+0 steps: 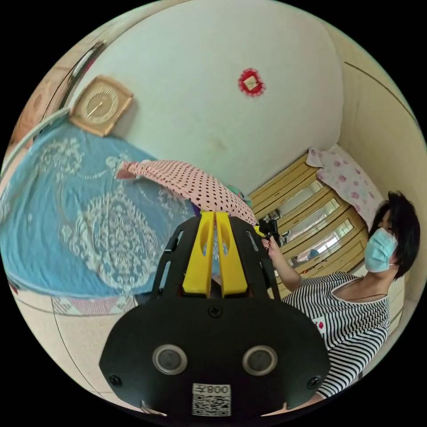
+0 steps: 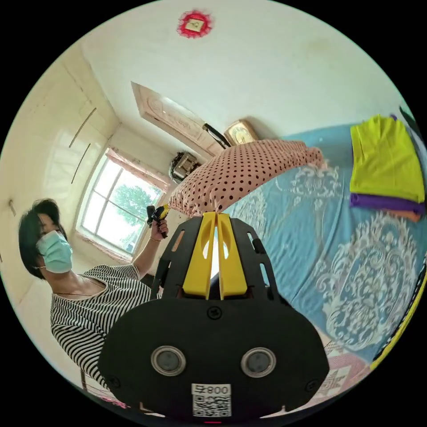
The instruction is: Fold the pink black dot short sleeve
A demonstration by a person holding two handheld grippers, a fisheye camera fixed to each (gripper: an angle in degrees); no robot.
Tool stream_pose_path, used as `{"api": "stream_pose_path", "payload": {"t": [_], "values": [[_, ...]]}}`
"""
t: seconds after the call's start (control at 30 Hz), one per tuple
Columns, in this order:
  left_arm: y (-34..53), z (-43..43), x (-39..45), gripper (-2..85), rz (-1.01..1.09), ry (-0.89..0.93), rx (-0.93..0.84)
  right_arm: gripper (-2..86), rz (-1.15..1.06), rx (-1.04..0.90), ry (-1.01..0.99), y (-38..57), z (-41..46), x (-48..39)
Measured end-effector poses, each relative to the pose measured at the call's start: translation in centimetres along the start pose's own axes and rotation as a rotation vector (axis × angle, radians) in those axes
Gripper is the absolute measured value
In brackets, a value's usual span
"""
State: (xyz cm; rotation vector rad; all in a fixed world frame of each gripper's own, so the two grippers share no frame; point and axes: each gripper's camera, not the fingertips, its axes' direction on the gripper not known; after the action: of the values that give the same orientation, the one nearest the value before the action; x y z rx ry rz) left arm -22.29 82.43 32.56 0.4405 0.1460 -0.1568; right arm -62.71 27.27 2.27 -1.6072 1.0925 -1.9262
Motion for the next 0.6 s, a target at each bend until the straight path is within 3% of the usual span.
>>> {"api": "stream_pose_path", "payload": {"t": [0.17, 0.27, 0.4, 0.6], "values": [[11.5, 6.3, -10.8, 0.2, -0.441, -0.014, -0.137, 0.1, 0.446, -0.19, -0.022, 13.0, 8.4, 15.0], [14.8, 9.1, -13.7, 0.2, -0.581, -0.065, -0.192, 0.1, 0.629, -0.228, -0.029, 17.7, 11.6, 20.7], [15.0, 11.5, -14.2, 0.2, -0.613, -0.08, -0.23, 0.1, 0.716, -0.249, 0.005, 19.6, 13.7, 23.6], [12.7, 13.7, -13.8, 0.2, -0.57, -0.101, -0.262, 0.1, 0.675, -0.238, 0.004, 18.1, 14.5, 24.4]]}}
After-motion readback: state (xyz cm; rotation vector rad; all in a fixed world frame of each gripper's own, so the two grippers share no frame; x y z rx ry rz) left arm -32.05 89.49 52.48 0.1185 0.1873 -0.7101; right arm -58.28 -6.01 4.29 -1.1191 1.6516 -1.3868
